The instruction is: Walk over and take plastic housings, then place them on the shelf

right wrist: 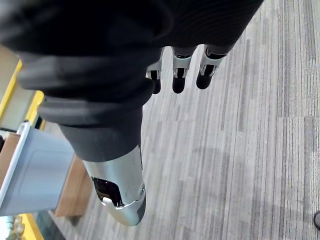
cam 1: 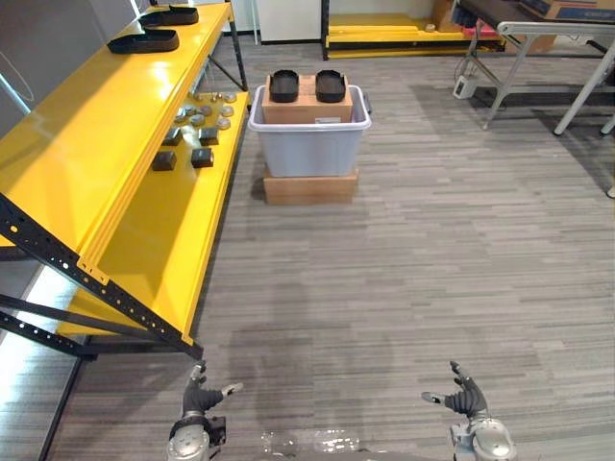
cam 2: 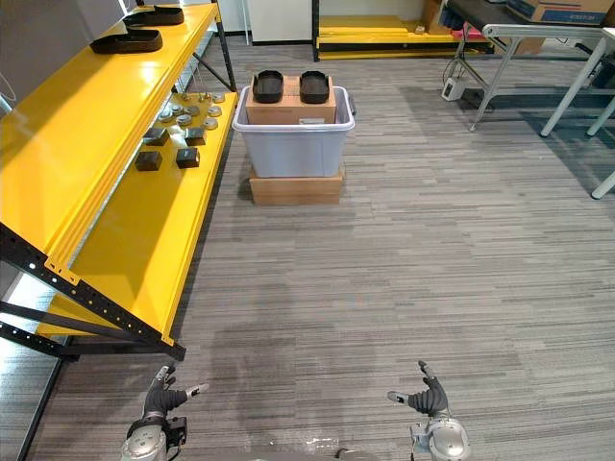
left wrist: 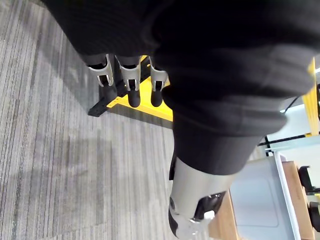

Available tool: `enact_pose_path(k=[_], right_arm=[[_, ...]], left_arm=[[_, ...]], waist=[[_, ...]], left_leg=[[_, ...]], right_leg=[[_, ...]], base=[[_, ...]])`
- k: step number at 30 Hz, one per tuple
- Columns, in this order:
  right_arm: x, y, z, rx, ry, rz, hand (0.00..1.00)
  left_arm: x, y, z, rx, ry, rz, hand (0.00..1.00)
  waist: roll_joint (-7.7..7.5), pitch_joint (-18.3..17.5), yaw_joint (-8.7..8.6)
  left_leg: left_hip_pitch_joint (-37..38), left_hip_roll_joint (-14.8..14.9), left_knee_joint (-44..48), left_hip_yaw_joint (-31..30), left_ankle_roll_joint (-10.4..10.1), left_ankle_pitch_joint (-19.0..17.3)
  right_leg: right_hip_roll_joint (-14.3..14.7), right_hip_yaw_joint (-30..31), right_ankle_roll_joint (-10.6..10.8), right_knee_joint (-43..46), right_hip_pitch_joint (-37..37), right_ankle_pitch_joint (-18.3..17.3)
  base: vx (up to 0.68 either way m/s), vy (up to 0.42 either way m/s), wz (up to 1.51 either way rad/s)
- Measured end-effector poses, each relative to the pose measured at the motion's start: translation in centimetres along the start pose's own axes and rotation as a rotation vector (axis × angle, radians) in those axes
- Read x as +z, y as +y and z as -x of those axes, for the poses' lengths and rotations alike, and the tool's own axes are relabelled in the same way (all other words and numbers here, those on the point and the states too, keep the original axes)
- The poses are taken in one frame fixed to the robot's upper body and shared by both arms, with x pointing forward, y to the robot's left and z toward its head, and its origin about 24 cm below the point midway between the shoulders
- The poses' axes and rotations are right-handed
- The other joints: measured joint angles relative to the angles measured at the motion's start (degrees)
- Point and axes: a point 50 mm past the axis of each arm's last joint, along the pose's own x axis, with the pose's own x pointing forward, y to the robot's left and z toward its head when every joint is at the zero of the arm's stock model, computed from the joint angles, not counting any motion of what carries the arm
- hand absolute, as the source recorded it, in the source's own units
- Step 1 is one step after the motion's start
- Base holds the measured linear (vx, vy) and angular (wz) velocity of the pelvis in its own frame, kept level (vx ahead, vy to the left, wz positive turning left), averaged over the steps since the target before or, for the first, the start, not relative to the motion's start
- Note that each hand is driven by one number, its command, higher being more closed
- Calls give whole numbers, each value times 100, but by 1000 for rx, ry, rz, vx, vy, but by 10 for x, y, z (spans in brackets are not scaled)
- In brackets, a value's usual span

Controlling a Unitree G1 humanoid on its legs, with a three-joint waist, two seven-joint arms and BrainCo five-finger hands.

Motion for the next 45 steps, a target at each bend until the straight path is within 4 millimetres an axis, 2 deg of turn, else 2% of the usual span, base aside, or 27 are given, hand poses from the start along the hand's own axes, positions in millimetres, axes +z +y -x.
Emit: enact_pose_path(k=[5,7,16,21,24,26,28,29,30,31,32,34,36,37,38,39,40,41,42,43,44,45], right_arm=[[-4,0,2,0,14,0,0],[-4,-1,2,-6,15,-21,0],[-3,0,0,-13,25,-45,0],[8,-1,-6,-36,-2,-66,0],[16,-2,-11,-49,-24,-81,0],[21,-4,-13,-60,-37,-90,0],[18,-6,-12,-80,-26,-99,0],[17,-6,-12,-81,-20,-100,0],[16,-5,-11,-79,-16,-104,0],[13,-3,-10,-74,1,-108,0],[11,-2,-9,-71,10,-108,0],[11,-2,-10,-72,9,-113,0],[16,-3,-12,-68,-5,-101,0],[20,-3,-14,-62,-19,-91,0],[23,-3,-14,-61,-33,-88,0],[21,-4,-13,-63,-28,-84,0],[24,-11,-15,-76,-36,-73,0],[29,-10,-17,-77,-50,-76,0],[36,-11,-18,-78,-77,-80,0],[37,-10,-18,-76,-82,-81,0],[37,-10,-18,-73,-79,-79,0],[37,-10,-18,-70,-79,-85,0]], left_arm=[[-3,-1,2,-1,11,3,0],[-7,1,3,3,23,5,0],[-11,4,5,18,38,17,0],[-6,3,3,18,22,29,0],[-3,3,3,19,8,33,0],[1,3,2,19,-7,38,0],[7,2,1,22,-32,44,0],[9,2,0,21,-37,45,0],[9,2,0,26,-37,43,0],[10,2,-1,27,-40,33,0],[11,1,-1,24,-40,32,0],[17,0,-4,24,-55,39,0],[32,-5,-11,15,-96,44,0],[39,-6,-15,18,-114,46,0],[45,-6,-17,14,-133,36,0],[45,-7,-17,10,-135,32,0],[43,-15,-17,-9,-121,34,0],[44,-16,-17,-15,-125,31,0],[48,-18,-19,-20,-134,34,0],[49,-20,-20,-22,-136,39,0],[48,-21,-20,-23,-128,39,0],[43,-23,-19,-28,-106,41,0]], waist=[[2,-14,-3],[1,-33,-2],[-8,-57,0],[-7,-52,1],[11,-31,23],[56,6,18],[28,85,3],[12,94,9],[44,144,-3],[80,191,-64],[61,222,-108],[119,354,-174],[198,533,-250],[147,605,-320],[94,649,-373],[-4,630,-384],[199,653,-447],[233,635,-458],[238,641,-483],[237,648,-474],[244,661,-470],[313,764,-471]], left_leg=[[1,5,-122,-53,90,57],[-25,3,-210,-25,155,100],[-37,-14,-332,76,166,111],[-218,-27,-316,142,178,100],[-332,-20,-155,247,298,-66],[-442,-24,141,249,383,-319],[-485,-156,497,233,455,-737],[-469,-192,537,190,518,-854],[-359,-228,566,112,610,-973],[-195,-232,588,22,703,-1031],[-120,-215,584,1,701,-1059],[143,-111,537,-72,625,-1084],[355,124,461,-196,577,-1108],[445,217,458,-245,546,-1106],[638,244,422,-252,215,-1099],[753,258,384,-263,113,-1154],[959,438,369,-323,-47,-1248],[940,531,414,-332,-192,-1163],[864,509,686,-386,-493,-947],[567,570,1539,-424,-438,-714],[292,672,2309,-418,-437,-508],[-391,1016,4117,-502,-417,506]], right_leg=[[24,-81,-20,-19,-60,13],[44,-54,-91,-86,-110,85],[67,27,-79,-322,-106,213],[57,77,-78,-305,-286,212],[42,186,-6,-205,-414,138],[-48,187,63,370,-650,-210],[-351,183,237,1865,-1173,-919],[-425,163,287,2294,-1350,-991],[-575,125,294,3392,-1806,-968],[-663,60,337,4093,-2178,-1148],[-693,-13,305,4207,-2298,-1235],[-677,-228,213,4165,-2631,-1346],[-517,-500,89,3467,-3066,-1176],[-416,-493,60,2937,-3198,-876],[-291,-378,23,1760,-3229,-58],[-246,-286,-98,1557,-3207,468],[-147,-297,-437,2005,-3251,784],[-166,-305,-501,2273,-3331,561],[-235,-317,-523,2733,-3443,144],[-201,-380,-539,2957,-3313,-224],[-179,-412,-555,2931,-3119,-374],[-56,-458,-605,2543,-2474,-532]], base=[[-91,-29,5],[-57,-20,-7],[2,-15,-6],[39,-9,-7],[43,6,-16],[66,38,-2],[53,69,6],[91,94,2],[203,101,17],[256,83,24],[417,47,37],[345,1,33],[430,-88,43],[588,-156,53],[537,-155,44],[588,-184,33],[562,-192,12],[643,-257,16],[629,-318,17],[540,-312,20],[558,-324,25],[549,-250,12]])
